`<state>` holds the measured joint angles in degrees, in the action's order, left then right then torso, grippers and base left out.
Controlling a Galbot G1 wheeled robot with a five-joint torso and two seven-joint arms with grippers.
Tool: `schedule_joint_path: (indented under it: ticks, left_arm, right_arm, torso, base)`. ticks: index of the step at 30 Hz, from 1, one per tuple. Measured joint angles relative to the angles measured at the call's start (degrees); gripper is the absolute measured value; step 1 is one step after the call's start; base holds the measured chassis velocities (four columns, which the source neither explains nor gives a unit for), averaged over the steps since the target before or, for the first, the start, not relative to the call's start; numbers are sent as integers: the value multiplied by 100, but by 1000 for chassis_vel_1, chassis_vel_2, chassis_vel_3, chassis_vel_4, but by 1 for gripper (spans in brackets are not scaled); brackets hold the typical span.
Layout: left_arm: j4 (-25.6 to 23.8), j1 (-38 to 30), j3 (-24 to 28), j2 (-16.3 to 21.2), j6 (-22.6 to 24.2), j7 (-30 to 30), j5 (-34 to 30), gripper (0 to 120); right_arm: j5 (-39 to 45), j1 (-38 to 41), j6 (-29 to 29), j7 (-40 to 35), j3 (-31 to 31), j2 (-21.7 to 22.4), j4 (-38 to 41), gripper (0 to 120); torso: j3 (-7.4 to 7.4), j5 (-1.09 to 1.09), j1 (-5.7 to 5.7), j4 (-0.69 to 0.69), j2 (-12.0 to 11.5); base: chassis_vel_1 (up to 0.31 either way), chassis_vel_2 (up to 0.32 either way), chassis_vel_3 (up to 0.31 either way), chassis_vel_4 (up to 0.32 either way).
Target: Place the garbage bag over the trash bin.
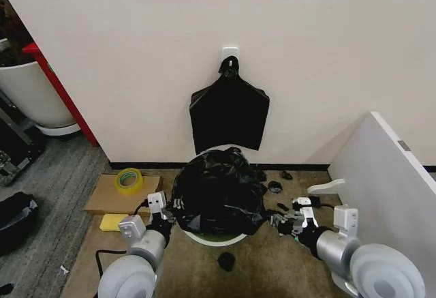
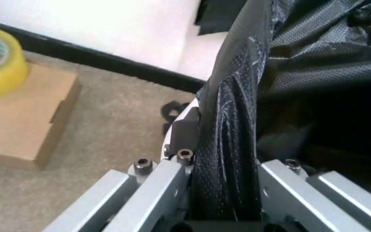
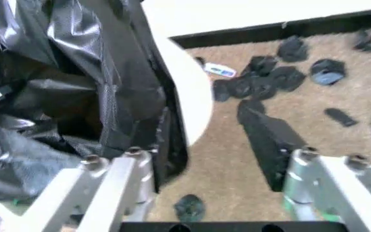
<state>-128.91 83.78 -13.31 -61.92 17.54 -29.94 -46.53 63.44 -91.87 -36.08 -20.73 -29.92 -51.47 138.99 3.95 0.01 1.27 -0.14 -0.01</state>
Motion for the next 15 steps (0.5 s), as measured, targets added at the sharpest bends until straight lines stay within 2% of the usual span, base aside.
schedule_joint_path:
  ticks: [5, 6, 9, 11, 13, 15]
  left_arm:
    - [104, -74, -6, 10, 75, -91, -32, 1]
    - [104, -74, -6, 10, 75, -91, -32, 1]
    - [146, -162, -4, 69, 107, -82, -125, 1]
    - [162, -211, 23, 123, 107, 37, -138, 1]
    - [168, -231, 39, 144, 105, 92, -135, 1]
    - [185, -307, 98, 219, 99, 264, -92, 1]
  right_arm:
    - [-184, -551, -48, 43, -374, 29, 231, 63]
    - [-184, -551, -48, 43, -374, 29, 231, 63]
    - [-426, -778, 16, 494, -685, 127, 424, 79]
    - [-482, -752, 24, 805, -684, 237, 435, 87]
    - [-489, -701, 11, 900, -639, 282, 437, 88]
    - [-461, -357, -148, 1136, -365, 457, 439, 96]
  torso:
    - [0, 0, 0, -1, 0]
    - [0, 0, 0, -1, 0]
    - [0, -1, 0, -1, 0]
    - [0, 0, 0, -1, 0]
    - [0, 0, 0, -1, 0]
    - [0, 0, 1, -1, 0]
  base:
    - [0, 0, 0, 0]
    - [0, 0, 0, 0]
    - [0, 0, 0, 0]
    - [0, 0, 0, 0]
    - [0, 0, 0, 0]
    - [0, 0, 0, 0]
